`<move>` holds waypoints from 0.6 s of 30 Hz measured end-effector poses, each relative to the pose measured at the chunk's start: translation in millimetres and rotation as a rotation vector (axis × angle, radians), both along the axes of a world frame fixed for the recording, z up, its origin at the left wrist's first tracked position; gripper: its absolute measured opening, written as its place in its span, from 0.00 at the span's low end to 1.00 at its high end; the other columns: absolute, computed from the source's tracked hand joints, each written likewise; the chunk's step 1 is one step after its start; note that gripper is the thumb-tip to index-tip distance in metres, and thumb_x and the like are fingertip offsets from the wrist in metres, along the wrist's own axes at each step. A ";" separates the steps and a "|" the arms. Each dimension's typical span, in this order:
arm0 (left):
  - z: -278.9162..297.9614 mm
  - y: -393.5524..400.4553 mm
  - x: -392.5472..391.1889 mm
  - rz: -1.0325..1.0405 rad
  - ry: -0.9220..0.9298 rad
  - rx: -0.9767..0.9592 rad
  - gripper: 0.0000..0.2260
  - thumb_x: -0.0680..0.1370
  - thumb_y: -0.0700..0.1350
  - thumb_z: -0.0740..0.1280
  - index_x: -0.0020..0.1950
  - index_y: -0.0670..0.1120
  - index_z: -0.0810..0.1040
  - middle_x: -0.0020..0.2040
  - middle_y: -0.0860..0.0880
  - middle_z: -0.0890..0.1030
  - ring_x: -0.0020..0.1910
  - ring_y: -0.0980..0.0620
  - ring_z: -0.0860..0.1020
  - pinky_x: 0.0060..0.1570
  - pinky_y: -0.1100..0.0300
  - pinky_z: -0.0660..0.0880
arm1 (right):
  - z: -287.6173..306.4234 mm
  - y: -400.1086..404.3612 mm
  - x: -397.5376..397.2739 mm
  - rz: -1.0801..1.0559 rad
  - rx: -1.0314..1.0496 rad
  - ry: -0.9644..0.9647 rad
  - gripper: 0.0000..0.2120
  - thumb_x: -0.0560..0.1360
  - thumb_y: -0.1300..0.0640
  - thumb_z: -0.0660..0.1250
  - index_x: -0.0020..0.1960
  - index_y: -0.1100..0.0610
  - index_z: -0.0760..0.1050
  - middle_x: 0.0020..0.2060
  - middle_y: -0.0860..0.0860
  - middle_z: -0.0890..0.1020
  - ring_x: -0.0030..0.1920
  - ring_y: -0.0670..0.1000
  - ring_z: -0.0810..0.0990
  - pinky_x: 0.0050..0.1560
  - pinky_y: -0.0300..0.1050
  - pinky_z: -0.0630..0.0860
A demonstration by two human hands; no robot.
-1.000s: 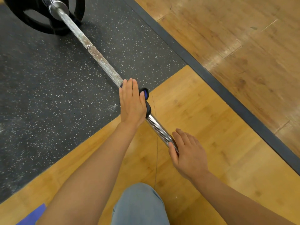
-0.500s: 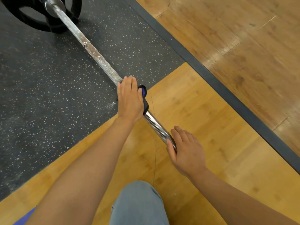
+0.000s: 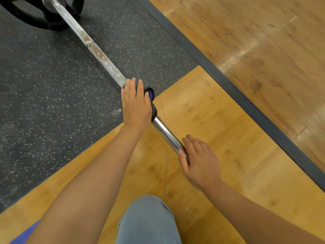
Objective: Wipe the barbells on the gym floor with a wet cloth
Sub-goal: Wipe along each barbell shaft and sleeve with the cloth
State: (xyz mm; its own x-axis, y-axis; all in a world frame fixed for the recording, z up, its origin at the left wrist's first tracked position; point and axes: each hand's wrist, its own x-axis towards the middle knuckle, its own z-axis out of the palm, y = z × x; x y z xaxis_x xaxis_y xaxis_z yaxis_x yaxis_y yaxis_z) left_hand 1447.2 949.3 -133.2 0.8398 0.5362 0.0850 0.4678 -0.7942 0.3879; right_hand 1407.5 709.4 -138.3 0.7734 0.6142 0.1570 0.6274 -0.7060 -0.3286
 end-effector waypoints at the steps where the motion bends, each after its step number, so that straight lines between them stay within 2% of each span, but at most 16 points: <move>1: -0.4 -1.7 3.5 0.018 -0.008 -0.002 0.22 0.83 0.45 0.51 0.73 0.34 0.67 0.74 0.36 0.65 0.76 0.37 0.58 0.76 0.40 0.52 | -0.1 -0.4 0.7 0.004 0.001 -0.001 0.20 0.81 0.49 0.56 0.60 0.61 0.79 0.59 0.57 0.81 0.56 0.58 0.81 0.55 0.55 0.79; 4: 0.9 -29.6 -10.1 -0.036 -0.064 -0.025 0.23 0.83 0.46 0.50 0.70 0.34 0.70 0.72 0.37 0.68 0.76 0.37 0.60 0.76 0.41 0.50 | 0.3 -0.7 1.3 0.016 -0.002 -0.007 0.19 0.81 0.50 0.56 0.59 0.61 0.78 0.59 0.58 0.81 0.55 0.59 0.81 0.55 0.56 0.78; 7: 2.5 -67.2 -42.1 -0.258 -0.066 -0.011 0.21 0.83 0.46 0.51 0.68 0.37 0.72 0.67 0.40 0.72 0.72 0.40 0.65 0.76 0.47 0.47 | 0.5 0.0 1.7 0.029 -0.024 -0.005 0.19 0.82 0.50 0.56 0.60 0.61 0.78 0.60 0.58 0.81 0.56 0.59 0.80 0.55 0.56 0.78; 10: 3.1 -48.9 -37.7 -0.364 -0.059 0.022 0.18 0.82 0.46 0.54 0.63 0.38 0.76 0.60 0.42 0.76 0.63 0.42 0.72 0.73 0.46 0.56 | 0.6 -0.6 1.5 0.049 -0.027 -0.010 0.18 0.82 0.50 0.56 0.61 0.60 0.77 0.60 0.58 0.80 0.56 0.59 0.80 0.56 0.56 0.78; 12: 3.9 -23.9 -19.6 -0.275 -0.019 0.060 0.17 0.81 0.47 0.54 0.59 0.39 0.77 0.56 0.42 0.75 0.60 0.40 0.73 0.69 0.43 0.62 | 1.2 -0.9 1.8 0.058 -0.018 -0.016 0.17 0.82 0.51 0.56 0.61 0.60 0.76 0.60 0.58 0.80 0.56 0.59 0.79 0.56 0.57 0.77; 13: 4.7 -11.2 -8.8 -0.188 0.003 0.066 0.18 0.81 0.47 0.53 0.59 0.39 0.77 0.58 0.41 0.75 0.63 0.39 0.72 0.70 0.42 0.61 | 1.2 -1.0 1.9 0.062 -0.018 -0.018 0.17 0.82 0.51 0.56 0.61 0.60 0.76 0.61 0.57 0.80 0.57 0.59 0.79 0.57 0.57 0.77; 16: 5.9 -0.8 9.7 0.005 0.038 0.032 0.17 0.81 0.44 0.56 0.62 0.36 0.77 0.65 0.39 0.73 0.73 0.39 0.64 0.76 0.43 0.49 | 0.1 -1.0 2.0 0.064 -0.022 -0.019 0.18 0.82 0.51 0.56 0.62 0.60 0.76 0.61 0.57 0.79 0.57 0.59 0.79 0.58 0.58 0.77; 18: 8.1 -15.1 2.6 -0.037 -0.001 0.029 0.16 0.80 0.43 0.56 0.57 0.36 0.78 0.61 0.40 0.75 0.70 0.38 0.67 0.76 0.39 0.52 | 0.3 -1.4 2.6 0.065 -0.030 -0.020 0.19 0.82 0.50 0.56 0.62 0.60 0.77 0.62 0.57 0.79 0.58 0.59 0.79 0.59 0.59 0.76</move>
